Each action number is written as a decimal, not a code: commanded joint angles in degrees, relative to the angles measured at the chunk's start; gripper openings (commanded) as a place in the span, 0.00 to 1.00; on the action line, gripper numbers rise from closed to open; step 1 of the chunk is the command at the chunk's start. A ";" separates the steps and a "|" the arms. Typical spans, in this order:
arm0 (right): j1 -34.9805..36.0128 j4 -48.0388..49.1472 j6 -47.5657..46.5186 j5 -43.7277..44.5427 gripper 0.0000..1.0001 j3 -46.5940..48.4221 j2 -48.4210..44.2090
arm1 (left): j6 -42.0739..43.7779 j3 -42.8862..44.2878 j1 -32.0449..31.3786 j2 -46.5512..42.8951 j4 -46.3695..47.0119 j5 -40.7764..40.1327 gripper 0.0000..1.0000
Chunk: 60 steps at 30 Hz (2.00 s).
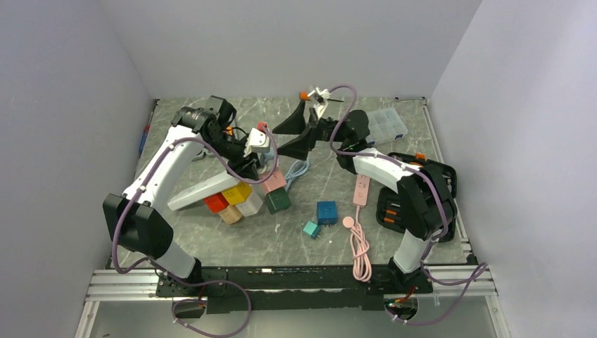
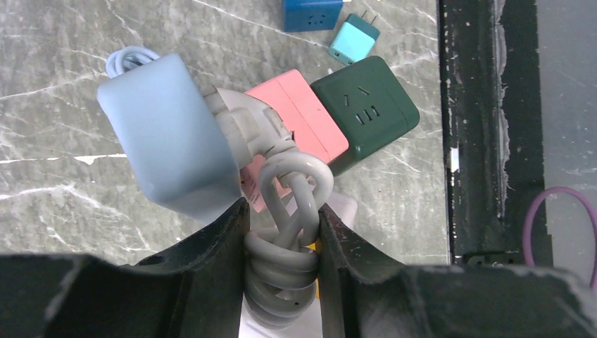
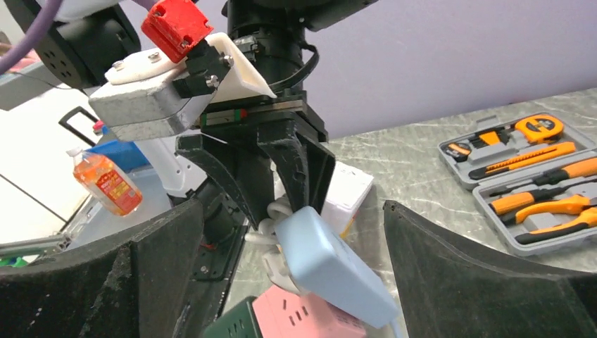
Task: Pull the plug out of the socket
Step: Remove the plug from the socket.
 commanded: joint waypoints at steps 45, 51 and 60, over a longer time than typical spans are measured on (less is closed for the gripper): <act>3.67 19.39 -9.84 2.74 0.84 -7.02 3.67 | 10.89 12.00 3.27 -5.19 -17.20 12.65 0.00; 4.42 25.75 -4.75 1.66 0.82 -6.22 7.30 | 10.71 12.45 3.27 -5.68 -17.17 12.48 0.00; 4.97 33.81 1.56 1.29 0.69 -5.01 10.31 | 10.33 13.17 3.27 -5.33 -17.18 12.83 0.00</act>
